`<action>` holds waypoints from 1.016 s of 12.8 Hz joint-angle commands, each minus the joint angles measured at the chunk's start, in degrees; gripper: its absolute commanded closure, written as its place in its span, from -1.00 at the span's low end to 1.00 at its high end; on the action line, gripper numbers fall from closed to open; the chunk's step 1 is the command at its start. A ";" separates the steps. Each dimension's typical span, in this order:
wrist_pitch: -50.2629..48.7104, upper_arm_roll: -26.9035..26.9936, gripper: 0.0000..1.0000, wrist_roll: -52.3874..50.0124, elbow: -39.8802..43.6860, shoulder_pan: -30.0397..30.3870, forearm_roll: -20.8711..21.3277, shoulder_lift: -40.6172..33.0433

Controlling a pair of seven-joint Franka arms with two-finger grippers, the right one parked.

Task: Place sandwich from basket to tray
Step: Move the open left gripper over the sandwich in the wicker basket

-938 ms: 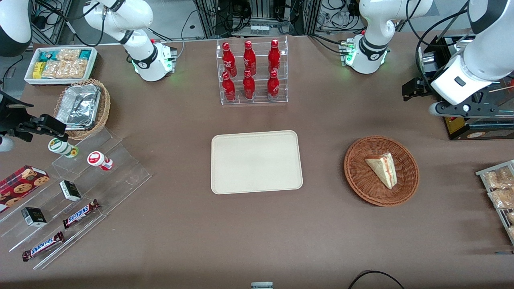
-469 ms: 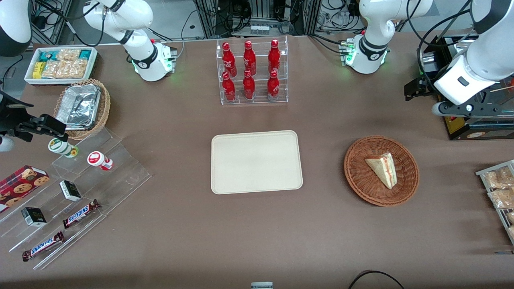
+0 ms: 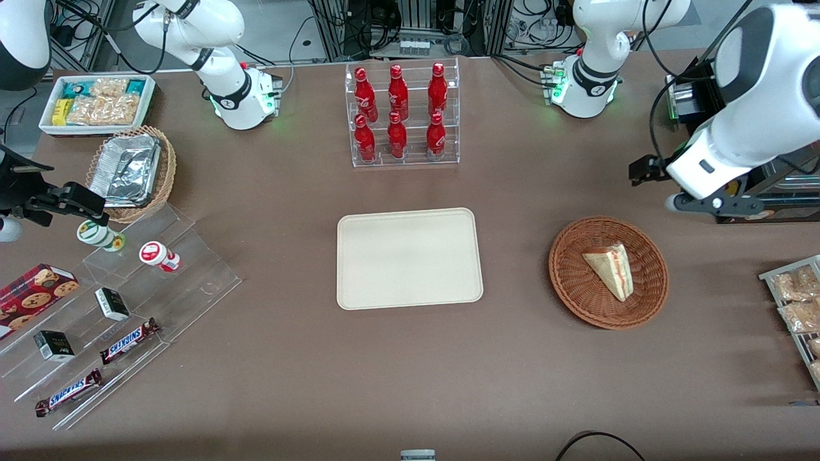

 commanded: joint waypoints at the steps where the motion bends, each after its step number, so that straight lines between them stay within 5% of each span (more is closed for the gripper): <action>1: 8.83 0.30 -1.00 0.94 -8.73 -0.18 0.61 -2.34; 8: 28.80 0.57 -1.00 -1.60 -21.85 2.79 0.52 -2.00; 13: 34.00 0.48 -1.00 -22.75 -22.48 2.98 -0.44 1.16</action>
